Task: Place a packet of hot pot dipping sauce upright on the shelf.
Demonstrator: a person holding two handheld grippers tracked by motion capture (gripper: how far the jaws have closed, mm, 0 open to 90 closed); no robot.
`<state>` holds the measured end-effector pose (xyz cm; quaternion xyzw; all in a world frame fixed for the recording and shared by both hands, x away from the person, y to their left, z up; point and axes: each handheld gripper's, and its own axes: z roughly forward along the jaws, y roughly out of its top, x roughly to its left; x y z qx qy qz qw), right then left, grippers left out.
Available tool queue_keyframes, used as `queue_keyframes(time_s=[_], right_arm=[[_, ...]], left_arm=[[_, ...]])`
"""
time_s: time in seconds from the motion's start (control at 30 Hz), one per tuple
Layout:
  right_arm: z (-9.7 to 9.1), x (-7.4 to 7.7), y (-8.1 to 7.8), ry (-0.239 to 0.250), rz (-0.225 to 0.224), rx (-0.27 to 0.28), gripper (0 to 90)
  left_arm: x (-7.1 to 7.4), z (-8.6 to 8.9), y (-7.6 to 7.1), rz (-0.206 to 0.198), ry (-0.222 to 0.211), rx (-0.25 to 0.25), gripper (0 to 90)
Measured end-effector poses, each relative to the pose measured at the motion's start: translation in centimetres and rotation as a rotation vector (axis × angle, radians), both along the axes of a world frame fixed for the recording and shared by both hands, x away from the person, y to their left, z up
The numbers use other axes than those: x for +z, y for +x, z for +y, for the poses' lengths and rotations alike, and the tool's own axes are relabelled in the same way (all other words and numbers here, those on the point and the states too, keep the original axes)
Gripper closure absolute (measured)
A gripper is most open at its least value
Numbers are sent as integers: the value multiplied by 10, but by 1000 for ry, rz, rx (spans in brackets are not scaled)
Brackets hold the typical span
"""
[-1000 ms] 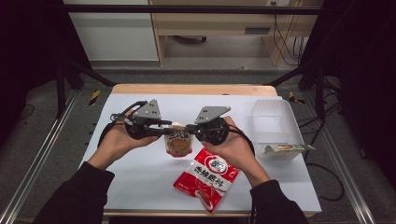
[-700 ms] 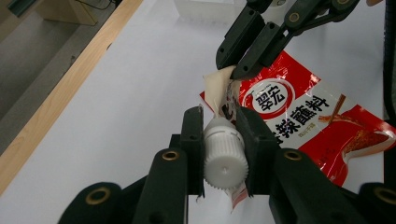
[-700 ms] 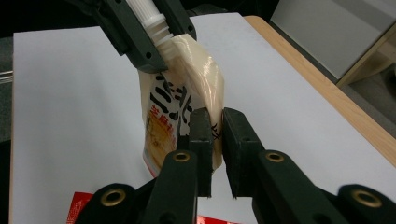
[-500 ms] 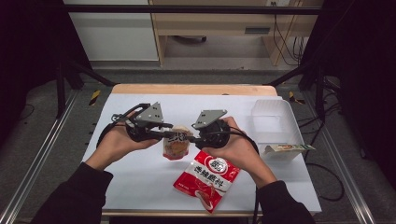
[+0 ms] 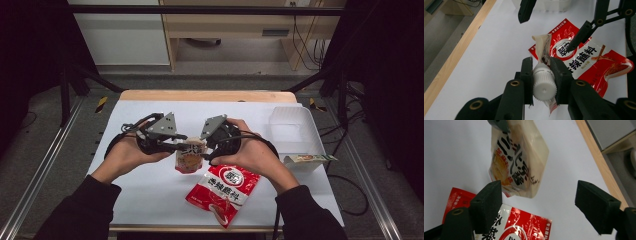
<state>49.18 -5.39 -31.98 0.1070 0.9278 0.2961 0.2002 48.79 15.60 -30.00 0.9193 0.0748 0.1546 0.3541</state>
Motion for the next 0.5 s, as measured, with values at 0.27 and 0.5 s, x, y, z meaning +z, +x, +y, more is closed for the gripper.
queue_keyframes(time_s=[0.27, 0.5], right_arm=[[11, 4, 2, -50, 36, 68, 497], [17, 3, 4, -102, 64, 71, 769]], left_arm=[[-3, -5, -2, 5, 3, -30, 733], [-4, -5, -3, 7, -7, -29, 732]])
